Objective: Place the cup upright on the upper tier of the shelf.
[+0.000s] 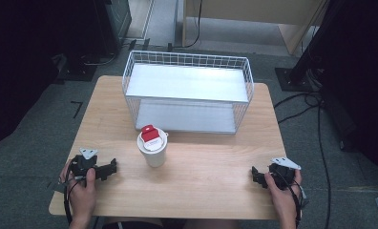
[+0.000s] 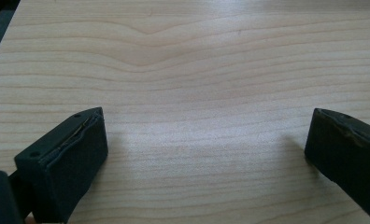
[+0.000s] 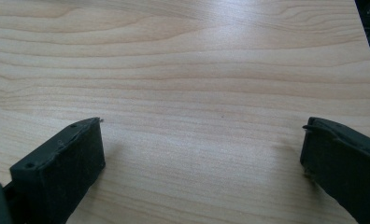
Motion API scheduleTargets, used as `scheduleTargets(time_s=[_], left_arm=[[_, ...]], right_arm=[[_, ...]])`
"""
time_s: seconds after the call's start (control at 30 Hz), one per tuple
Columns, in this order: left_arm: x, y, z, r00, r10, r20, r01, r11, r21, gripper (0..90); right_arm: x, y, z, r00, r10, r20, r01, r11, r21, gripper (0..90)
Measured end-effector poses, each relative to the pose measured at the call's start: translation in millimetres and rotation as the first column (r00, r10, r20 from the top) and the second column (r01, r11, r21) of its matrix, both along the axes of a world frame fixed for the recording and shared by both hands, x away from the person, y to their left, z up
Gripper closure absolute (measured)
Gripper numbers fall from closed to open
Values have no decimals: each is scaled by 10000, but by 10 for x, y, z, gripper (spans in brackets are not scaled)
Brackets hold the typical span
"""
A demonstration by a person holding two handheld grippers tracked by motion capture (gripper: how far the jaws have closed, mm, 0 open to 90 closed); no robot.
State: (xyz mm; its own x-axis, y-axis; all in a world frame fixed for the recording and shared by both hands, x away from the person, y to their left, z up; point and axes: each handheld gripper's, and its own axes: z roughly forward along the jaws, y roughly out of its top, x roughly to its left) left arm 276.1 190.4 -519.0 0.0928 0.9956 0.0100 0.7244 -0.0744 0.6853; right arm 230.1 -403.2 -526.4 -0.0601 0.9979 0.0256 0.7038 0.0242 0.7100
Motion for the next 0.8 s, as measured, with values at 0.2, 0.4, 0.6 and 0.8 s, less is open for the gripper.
scheduleTargets(time_s=[0.2,0.4,0.6,0.8], left_arm=[[0,0,0,10000,1,0,-1,10000,0,0],[0,0,-1,10000,2,3,-2,10000,-1,0],[0,-1,-1,10000,4,3,-4,10000,-5,0],[0,-1,-1,10000,8,2,-8,10000,-10,0]], right_arm=[[-51,144,117,9985,-158,523,158,9999,1,0],[-31,410,258,9941,408,1004,-437,9987,267,0],[22,773,459,9884,835,1269,-886,9955,345,0],[83,1290,689,9638,2022,1740,-2098,9774,263,0]])
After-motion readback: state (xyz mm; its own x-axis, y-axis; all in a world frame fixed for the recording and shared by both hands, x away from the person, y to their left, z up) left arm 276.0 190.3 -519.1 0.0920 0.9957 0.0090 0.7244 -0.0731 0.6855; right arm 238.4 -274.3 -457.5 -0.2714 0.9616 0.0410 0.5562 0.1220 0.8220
